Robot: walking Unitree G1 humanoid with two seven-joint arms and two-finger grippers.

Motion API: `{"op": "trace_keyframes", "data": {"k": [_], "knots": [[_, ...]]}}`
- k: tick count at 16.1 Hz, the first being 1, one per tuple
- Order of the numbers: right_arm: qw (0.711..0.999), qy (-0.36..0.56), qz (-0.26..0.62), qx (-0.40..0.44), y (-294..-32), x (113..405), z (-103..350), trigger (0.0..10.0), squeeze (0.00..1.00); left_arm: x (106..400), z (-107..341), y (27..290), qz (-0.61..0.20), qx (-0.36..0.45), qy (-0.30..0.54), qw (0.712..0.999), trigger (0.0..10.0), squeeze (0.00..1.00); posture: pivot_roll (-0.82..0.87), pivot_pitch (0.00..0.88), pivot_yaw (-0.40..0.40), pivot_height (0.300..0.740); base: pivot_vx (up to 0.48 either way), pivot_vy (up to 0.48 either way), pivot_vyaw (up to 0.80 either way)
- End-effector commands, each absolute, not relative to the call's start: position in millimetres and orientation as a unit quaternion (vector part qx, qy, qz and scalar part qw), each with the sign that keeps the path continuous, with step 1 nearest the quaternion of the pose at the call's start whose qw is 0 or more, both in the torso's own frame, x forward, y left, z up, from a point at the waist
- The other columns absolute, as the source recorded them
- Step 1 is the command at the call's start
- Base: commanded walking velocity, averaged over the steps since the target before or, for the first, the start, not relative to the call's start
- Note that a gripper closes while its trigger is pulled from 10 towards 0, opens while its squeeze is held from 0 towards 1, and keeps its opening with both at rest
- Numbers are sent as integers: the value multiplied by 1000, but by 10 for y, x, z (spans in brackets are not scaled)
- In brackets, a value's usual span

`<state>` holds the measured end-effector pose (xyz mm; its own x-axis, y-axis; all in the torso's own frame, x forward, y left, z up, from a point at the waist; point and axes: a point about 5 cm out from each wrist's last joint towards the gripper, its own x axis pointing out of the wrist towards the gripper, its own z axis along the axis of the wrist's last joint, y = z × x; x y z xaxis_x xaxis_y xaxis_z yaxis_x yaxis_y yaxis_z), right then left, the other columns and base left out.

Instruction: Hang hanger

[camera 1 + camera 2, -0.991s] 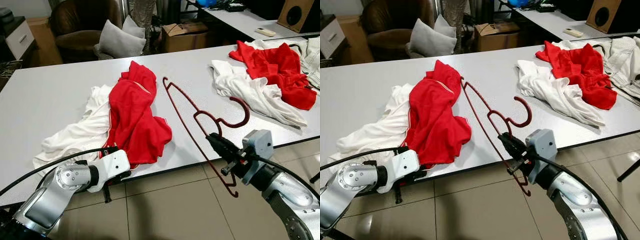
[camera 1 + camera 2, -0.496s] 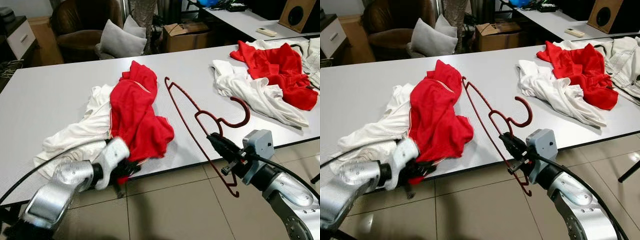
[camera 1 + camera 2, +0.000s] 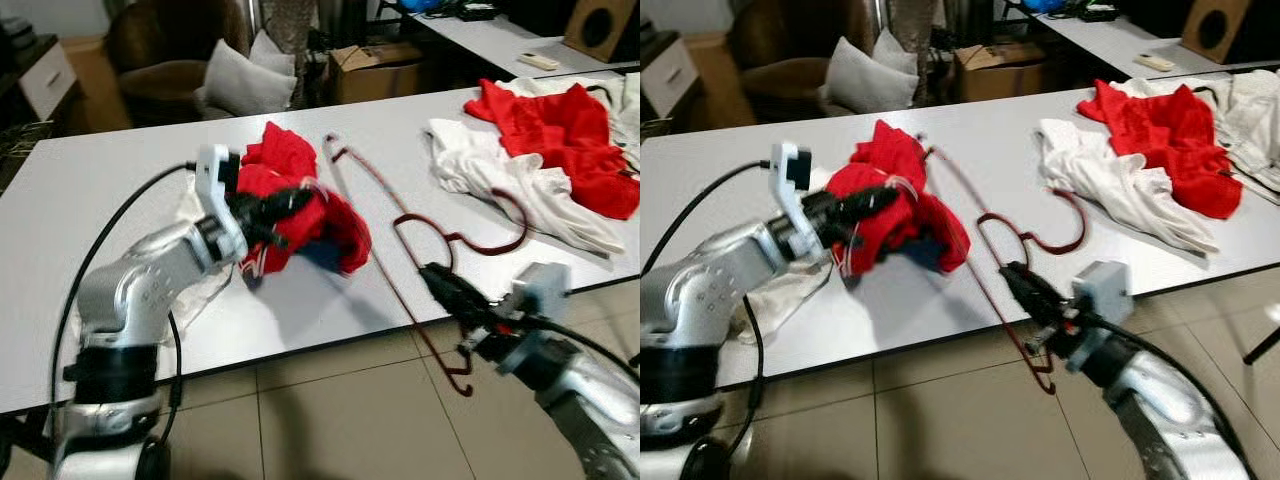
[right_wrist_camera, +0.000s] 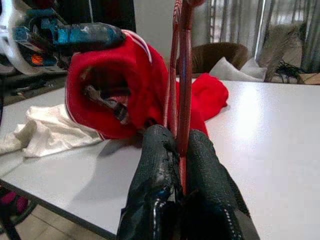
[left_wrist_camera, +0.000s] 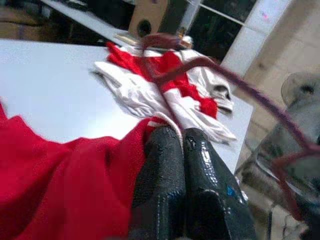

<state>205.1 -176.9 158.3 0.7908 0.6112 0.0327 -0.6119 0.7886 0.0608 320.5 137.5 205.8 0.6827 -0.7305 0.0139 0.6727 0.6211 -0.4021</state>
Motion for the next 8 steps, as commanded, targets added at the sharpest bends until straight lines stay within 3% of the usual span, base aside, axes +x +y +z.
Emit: {"op": "trace_keyframes", "data": {"k": [1,8], "knots": [[940,-33,338,43,-1807,1976,1693,10000,0,3282,2135,1448,-364,-206,68,906,0,0,-130,0,93,740,0,0,0],[920,20,391,20,-1940,1636,1683,10000,0,3563,2398,1708,-253,-256,-15,933,0,0,-168,0,87,740,0,0,0]]}}
